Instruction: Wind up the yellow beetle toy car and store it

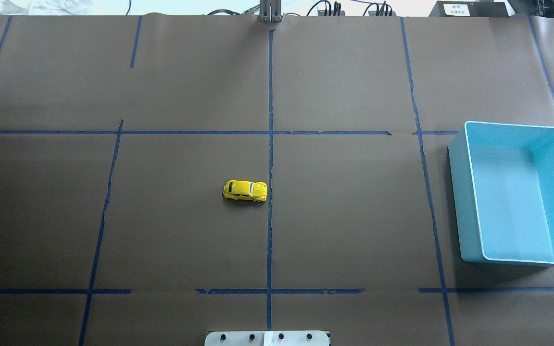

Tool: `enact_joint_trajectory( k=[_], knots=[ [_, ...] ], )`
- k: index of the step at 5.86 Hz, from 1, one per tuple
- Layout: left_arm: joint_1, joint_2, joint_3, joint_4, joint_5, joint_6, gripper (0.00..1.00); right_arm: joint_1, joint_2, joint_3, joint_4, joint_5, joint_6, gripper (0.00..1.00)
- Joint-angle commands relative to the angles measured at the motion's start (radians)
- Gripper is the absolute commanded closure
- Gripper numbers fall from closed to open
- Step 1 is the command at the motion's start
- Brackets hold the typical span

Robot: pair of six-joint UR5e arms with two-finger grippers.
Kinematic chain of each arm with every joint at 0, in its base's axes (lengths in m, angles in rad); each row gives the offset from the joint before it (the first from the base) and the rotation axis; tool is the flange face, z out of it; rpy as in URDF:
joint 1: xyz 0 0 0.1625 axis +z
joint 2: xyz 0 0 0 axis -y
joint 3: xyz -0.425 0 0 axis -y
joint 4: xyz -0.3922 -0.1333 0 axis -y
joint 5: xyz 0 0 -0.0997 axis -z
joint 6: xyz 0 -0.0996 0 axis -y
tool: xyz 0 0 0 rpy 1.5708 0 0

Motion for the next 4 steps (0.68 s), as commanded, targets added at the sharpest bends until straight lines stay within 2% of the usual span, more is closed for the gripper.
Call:
enact_joint_trajectory(
  k=[1,3,4],
  knots=[
    [0.0,-0.001,0.004,0.0,0.0,0.0,0.0,0.0,-0.029,-0.005,0.065,0.003,-0.002,0.0],
    [0.0,-0.001,0.002,0.0,0.0,0.002,0.0,0.0,-0.055,-0.038,0.062,0.011,0.002,0.0],
    [0.0,-0.004,0.002,0.0,0.0,0.0,0.0,0.0,-0.043,-0.026,0.065,0.01,-0.002,0.0]
  ],
)
